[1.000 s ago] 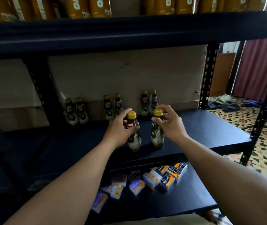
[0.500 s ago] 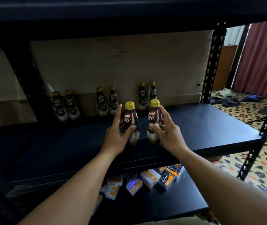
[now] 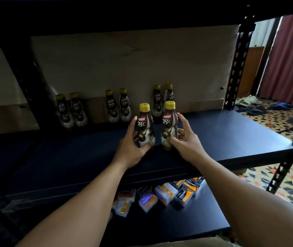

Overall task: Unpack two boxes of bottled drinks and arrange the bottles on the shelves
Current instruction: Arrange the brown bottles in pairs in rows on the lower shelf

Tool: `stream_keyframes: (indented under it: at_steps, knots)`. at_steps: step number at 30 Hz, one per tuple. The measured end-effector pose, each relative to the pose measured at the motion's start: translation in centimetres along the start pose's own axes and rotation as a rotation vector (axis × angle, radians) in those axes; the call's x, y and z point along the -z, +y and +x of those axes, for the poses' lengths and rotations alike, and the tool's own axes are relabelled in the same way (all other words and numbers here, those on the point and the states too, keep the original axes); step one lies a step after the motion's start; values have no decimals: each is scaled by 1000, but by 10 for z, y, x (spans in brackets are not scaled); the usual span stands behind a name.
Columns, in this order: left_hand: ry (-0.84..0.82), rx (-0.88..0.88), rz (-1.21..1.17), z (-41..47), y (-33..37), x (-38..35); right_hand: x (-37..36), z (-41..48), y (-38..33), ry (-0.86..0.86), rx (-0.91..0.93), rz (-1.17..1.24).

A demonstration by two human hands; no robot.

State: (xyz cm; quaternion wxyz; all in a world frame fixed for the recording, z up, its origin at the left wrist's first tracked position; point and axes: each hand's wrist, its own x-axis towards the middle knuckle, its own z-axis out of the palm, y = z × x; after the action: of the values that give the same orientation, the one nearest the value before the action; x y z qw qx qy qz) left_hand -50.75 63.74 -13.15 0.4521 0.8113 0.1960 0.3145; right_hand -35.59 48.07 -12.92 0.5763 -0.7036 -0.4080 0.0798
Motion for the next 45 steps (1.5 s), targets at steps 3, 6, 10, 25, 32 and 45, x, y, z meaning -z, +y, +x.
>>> stream_keyframes:
  at_steps: [3, 6, 10, 25, 32, 45]
  knots:
    - [10, -22, 18, 1, -2, 0, 0, 2, 4, -13, -8, 0]
    - [26, -21, 40, 0, 0, 1, 1, 2, 0, 1, -18, -52]
    - [39, -22, 57, 0, 0, 0, 0, 0, -5, -15, -19, -152]
    - [34, 2, 28, 0, 2, 2, -1, 3, -3, -50, -19, -103]
    - [34, 6, 62, 2, 0, 2, 1, 2, -4, -44, -40, -105]
    - [-34, -61, 102, -4, 6, 1, -2, 0, 0, -96, 41, -84]
